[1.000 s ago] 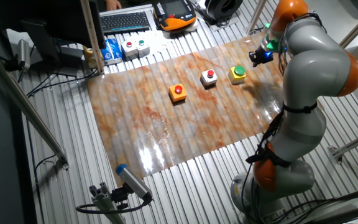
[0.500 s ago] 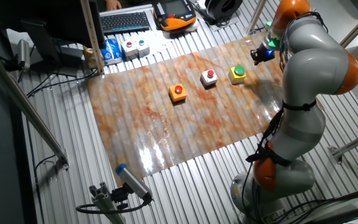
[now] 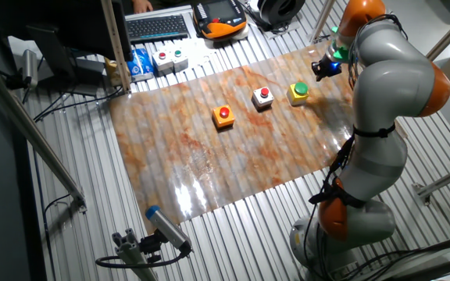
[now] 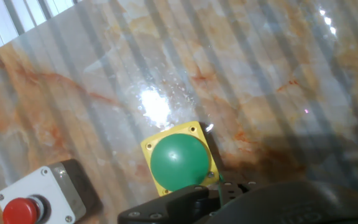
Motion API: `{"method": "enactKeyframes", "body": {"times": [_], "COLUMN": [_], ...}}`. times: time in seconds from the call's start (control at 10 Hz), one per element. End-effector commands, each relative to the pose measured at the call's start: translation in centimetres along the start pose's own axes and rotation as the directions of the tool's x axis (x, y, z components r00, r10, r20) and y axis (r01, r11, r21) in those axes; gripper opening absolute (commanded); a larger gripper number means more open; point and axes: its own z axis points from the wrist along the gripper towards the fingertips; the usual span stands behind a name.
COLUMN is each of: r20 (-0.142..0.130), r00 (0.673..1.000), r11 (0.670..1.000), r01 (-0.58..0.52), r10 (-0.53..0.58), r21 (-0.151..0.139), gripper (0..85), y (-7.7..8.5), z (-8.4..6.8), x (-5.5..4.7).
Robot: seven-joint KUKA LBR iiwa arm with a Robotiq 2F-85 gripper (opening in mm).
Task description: Press three buttons from left to right in sequence
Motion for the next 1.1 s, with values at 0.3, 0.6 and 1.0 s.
{"method": "enactKeyframes", "body": {"times": [0.3, 0.6, 1.0], "r20": [-0.001, 0.004, 0.004], "r00": [1.0, 1.0, 1.0], "r11": [1.0, 1.0, 1.0], "r01": [-0.012, -0.011, -0.019], "r10": [0.012, 0.011, 0.019], "r21": [-0.003, -0.004, -0.007], "gripper": [0.0, 0.0, 0.0], "y": [1.1, 1.6, 2.4], "z": [0.5, 1.4, 1.8], "x": [0.1, -0.5, -0.8]}}
